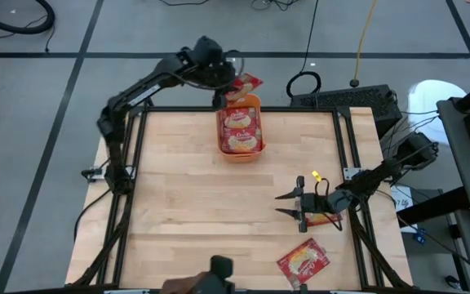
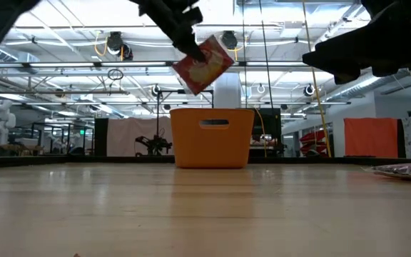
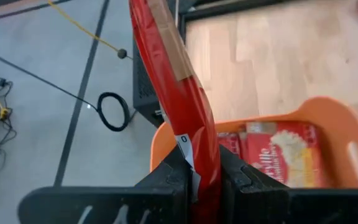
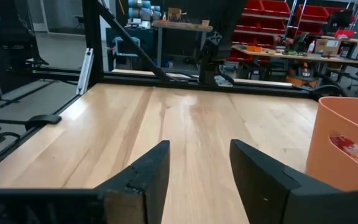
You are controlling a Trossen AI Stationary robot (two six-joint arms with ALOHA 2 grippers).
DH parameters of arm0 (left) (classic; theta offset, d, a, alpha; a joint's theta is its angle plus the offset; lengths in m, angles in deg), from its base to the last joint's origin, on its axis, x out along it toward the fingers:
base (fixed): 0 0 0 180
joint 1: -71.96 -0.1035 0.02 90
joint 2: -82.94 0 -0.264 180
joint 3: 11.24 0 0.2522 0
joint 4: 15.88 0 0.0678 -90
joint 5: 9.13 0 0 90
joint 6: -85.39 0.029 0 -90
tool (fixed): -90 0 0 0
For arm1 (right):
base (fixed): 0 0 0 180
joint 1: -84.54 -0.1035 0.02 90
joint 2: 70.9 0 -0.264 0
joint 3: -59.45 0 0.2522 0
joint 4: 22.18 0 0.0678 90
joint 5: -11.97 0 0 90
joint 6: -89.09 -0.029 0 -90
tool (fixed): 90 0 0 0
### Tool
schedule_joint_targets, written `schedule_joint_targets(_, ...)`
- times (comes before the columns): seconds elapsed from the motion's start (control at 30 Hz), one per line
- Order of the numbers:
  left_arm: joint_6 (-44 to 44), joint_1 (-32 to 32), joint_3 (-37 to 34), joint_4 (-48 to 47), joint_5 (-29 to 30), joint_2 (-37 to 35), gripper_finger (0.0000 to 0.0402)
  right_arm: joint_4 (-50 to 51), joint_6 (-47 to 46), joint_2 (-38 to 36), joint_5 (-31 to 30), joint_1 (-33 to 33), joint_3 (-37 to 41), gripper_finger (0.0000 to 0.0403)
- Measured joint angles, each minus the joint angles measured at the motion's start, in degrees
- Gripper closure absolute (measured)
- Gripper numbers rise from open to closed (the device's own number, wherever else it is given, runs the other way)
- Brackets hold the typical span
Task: Sort popcorn bags into baskets
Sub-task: Put the bottom left red popcorn bag into the orange bin
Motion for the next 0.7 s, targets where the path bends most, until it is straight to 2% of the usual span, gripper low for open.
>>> schedule_joint_targets(0.3, 8.7, 0.0, 12.7, -10.5, 0.9, 9.9, 0.0366, 0.5, 0.0, 0.0, 0.0, 0.0, 0.0, 0.0243)
schedule_joint_targets(0.43, 10.9, -0.1, 13.0, -11.6, 3.0, 10.5, 0.0366, 1.1, 0.0, 0.0, 0.0, 0.0, 0.0, 0.0243)
schedule_joint_targets(0.7, 15.9, -0.3, 12.9, -14.5, 3.3, 12.8, 0.0366, 1.6, 0.1, 0.0, -0.2, 0.0, 0.0, 0.0243)
